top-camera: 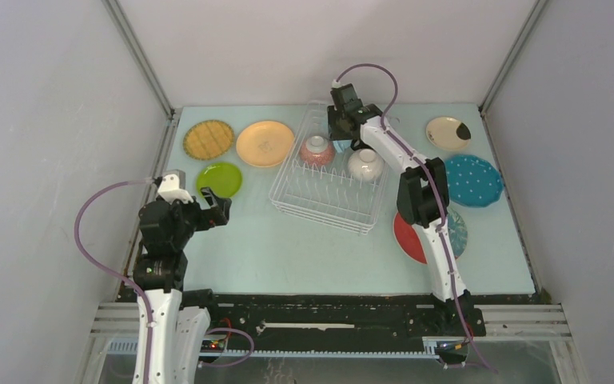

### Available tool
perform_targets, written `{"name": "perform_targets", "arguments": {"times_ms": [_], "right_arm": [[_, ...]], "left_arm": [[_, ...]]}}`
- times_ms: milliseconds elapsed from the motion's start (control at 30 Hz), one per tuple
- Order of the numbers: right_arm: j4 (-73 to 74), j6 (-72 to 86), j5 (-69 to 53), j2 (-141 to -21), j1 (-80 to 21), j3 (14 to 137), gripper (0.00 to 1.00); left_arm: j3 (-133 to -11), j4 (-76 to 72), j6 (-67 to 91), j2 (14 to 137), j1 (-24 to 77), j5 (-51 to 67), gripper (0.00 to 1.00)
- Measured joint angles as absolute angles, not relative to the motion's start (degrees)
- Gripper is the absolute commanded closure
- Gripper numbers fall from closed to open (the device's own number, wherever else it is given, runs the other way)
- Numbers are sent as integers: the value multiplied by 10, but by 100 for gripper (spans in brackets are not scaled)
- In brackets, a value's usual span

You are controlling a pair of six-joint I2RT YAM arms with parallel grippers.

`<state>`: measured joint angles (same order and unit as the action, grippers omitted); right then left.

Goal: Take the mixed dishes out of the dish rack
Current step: Pick up the cup from the dish rack.

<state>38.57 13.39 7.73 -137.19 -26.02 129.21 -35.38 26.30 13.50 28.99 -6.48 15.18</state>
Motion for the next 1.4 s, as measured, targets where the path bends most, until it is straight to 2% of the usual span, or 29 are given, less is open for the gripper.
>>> {"name": "perform_targets", "arguments": {"times_ms": [367, 500, 600, 867, 1100, 1200, 1400], "right_arm": [[379, 94, 149, -1375, -279, 1293, 49], [358, 53, 193, -1374, -289, 1272, 41], [340, 21, 223, -1374, -290, 1243, 40], [328, -11, 239, -1374, -284, 1223, 52], [338, -8, 231, -1374, -275, 1223, 83], [331, -7, 204, -1372, -264, 1222, 100], [336, 6, 158, -1352, -252, 1205, 100]], "left_arm": [[-354, 263, 135, 294, -65, 152, 0], [-354, 263, 135, 294, -65, 152, 0], [-354, 263, 135, 294, -65, 152, 0], [-354, 263, 135, 294, -65, 152, 0], [-354, 263, 135, 294, -65, 152, 0], [-354, 263, 135, 294, -65, 152, 0], [-354, 263, 135, 294, -65, 152, 0]]}}
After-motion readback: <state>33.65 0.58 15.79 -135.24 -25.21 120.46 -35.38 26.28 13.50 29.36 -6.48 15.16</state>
